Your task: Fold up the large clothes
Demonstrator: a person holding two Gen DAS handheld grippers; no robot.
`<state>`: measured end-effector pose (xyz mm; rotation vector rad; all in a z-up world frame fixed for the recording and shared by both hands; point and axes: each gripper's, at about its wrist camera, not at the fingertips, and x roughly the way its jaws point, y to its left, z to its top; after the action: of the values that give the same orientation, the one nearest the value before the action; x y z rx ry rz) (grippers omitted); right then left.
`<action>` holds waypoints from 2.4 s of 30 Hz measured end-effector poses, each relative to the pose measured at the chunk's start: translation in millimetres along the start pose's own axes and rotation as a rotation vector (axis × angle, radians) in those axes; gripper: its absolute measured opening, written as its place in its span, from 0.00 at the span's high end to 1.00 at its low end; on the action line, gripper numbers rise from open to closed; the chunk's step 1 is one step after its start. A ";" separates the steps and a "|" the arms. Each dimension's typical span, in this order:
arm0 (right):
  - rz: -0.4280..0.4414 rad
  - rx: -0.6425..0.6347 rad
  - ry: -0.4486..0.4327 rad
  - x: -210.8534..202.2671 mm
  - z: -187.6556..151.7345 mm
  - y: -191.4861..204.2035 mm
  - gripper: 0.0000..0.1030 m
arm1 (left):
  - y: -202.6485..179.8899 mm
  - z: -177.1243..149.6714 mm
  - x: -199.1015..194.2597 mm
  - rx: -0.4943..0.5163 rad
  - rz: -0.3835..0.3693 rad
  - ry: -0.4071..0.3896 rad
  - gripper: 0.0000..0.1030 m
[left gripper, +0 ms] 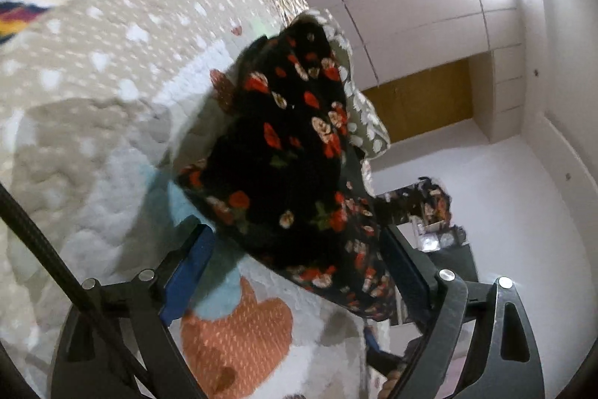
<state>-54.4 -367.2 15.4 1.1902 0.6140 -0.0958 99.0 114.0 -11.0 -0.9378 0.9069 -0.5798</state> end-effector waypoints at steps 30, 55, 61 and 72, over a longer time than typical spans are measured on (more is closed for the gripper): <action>-0.166 -0.145 0.054 22.9 8.7 45.7 0.74 | -52.8 22.2 31.1 -0.019 0.297 0.085 0.66; -0.275 -0.302 -0.023 -149.2 -37.6 6.8 0.36 | -63.0 -57.7 -141.3 0.178 0.395 -0.023 0.41; -0.243 -0.443 -0.074 -162.3 -30.8 44.8 0.68 | -96.7 -59.7 -110.5 0.334 0.419 0.024 0.40; -0.383 -0.584 0.065 -39.1 -39.3 41.1 0.70 | -34.3 -19.7 -8.0 0.324 0.626 0.125 0.15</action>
<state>-86.8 -325.8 60.1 0.5046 0.8517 -0.1869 76.5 94.9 16.5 -0.2951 1.1137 -0.2321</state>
